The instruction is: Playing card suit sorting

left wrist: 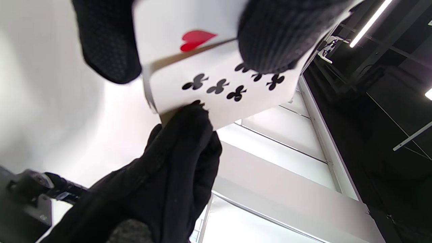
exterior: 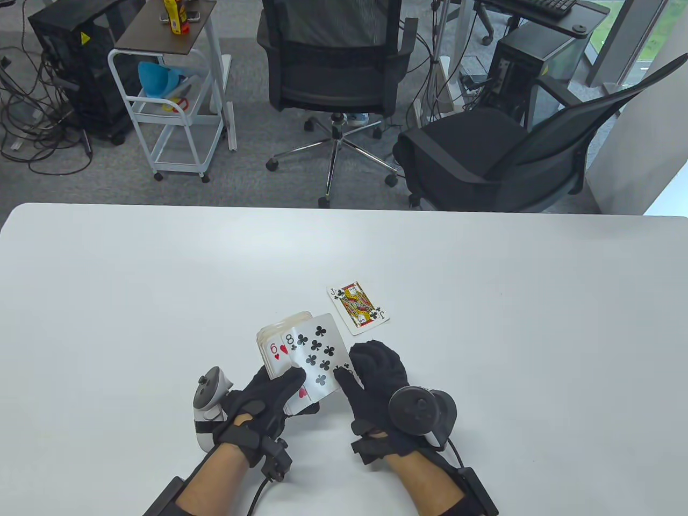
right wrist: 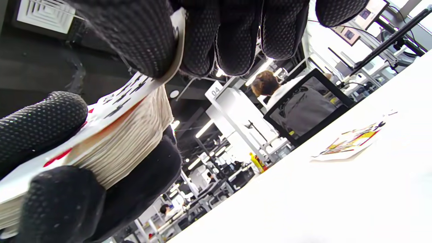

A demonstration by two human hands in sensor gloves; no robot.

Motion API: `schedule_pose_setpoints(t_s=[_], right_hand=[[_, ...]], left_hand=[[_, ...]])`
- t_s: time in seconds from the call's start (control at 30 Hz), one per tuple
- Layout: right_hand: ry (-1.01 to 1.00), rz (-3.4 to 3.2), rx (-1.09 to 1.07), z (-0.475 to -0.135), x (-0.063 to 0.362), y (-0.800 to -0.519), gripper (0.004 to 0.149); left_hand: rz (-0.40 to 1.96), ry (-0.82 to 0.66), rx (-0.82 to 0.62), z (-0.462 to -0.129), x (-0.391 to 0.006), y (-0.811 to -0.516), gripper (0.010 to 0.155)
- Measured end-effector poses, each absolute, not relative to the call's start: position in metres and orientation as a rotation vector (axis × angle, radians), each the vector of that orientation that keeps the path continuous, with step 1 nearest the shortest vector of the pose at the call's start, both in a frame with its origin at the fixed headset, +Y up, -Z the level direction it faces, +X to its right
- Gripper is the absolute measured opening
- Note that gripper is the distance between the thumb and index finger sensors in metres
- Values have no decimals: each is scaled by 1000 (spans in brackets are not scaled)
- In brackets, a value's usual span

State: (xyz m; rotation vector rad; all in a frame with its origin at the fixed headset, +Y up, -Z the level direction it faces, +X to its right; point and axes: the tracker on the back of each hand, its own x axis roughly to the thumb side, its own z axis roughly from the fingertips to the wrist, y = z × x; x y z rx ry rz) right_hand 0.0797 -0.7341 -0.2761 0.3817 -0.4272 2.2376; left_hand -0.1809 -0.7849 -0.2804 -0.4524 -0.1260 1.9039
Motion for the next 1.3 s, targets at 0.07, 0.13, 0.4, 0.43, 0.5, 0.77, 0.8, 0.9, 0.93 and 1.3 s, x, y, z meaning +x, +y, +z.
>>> schedule_pose_setpoints(t_s=[0.07,0.13,0.4,0.43,0.5,0.77,0.8,0.9,0.93,1.3], right_hand=[[-418,2253,355,-279,83,-738,39],[-391,2273,300,-283,89,-742,39],[-279,2278,-22,-304,124,-752,37],[-298,2299,-43,-307,126,-749,36],[-227,2415,-96,-321,133,-741,36],[23,2666,-115,-392,111,-725,36],[50,2682,-120,-403,104,-724,37],[126,2730,-113,-427,88,-726,37],[145,2768,-136,-432,83,-727,37],[89,3253,-223,-446,55,-751,48]], left_hand=[[1894,-112,-447,-281,-180,-787,67],[1903,-97,-448,-280,-181,-789,66],[1896,-190,-356,-276,-190,-771,65],[1899,-199,-349,-276,-191,-768,65],[1890,-218,-328,-275,-193,-762,65],[1875,-178,-294,-277,-196,-763,65],[1868,-174,-288,-277,-197,-763,65],[1869,-167,-280,-277,-199,-763,65],[1872,-166,-280,-277,-200,-763,65],[1886,-152,-272,-279,-206,-762,65]])
